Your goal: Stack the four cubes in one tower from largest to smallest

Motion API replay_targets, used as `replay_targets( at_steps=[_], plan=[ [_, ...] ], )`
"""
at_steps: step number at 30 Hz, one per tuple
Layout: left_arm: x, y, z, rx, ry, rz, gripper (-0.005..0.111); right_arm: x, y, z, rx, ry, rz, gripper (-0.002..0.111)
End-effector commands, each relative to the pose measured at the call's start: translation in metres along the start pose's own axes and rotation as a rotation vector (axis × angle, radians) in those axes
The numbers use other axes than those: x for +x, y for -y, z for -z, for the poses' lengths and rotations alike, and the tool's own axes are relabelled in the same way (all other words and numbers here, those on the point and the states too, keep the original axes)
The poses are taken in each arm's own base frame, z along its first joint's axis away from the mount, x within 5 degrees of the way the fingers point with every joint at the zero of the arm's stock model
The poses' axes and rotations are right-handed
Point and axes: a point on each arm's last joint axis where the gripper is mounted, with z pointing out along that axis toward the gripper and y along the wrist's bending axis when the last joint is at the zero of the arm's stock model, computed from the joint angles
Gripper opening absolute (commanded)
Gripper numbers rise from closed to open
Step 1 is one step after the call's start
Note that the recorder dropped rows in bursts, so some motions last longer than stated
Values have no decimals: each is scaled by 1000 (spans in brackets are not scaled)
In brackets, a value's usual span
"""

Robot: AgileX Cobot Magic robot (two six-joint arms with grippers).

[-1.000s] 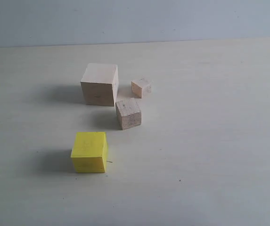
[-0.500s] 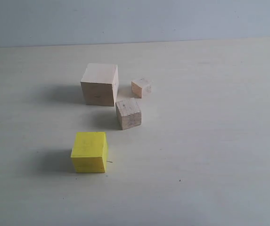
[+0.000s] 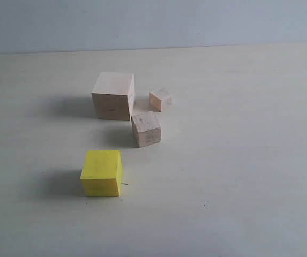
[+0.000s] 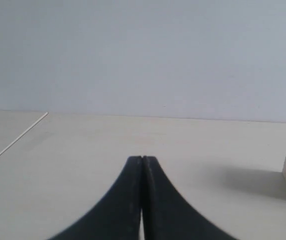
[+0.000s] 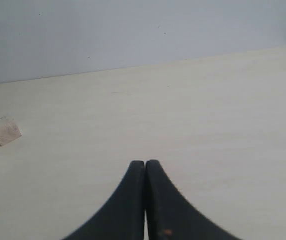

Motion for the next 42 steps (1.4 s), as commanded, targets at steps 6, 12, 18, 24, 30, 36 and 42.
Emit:
replay_targets(
  at_steps=[6, 12, 18, 24, 30, 36, 42],
  plan=[
    [-3, 0, 0, -5, 33, -8, 0, 0, 0, 0, -2, 19, 2, 0],
    [-19, -2, 3, -10, 217, 90, 0, 0, 0, 0, -2, 19, 2, 0],
    [-24, -2, 4, 7, 275, 231, 0, 0, 0, 0, -2, 19, 2, 0],
    [-25, -1, 4, 35, 275, 233, 0, 0, 0, 0, -2, 19, 2, 0],
    [-29, 1, 5, 86, 317, 276, 0, -8, 0, 0, -5, 106, 8, 0],
    [-33, 3, 7, 129, 358, 325, 0, -34, -2, 7, -27, 398, -32, 0],
    [-33, 3, 7, 121, 364, 283, 0, -40, -2, 10, -30, 477, -31, 0]
  ],
)
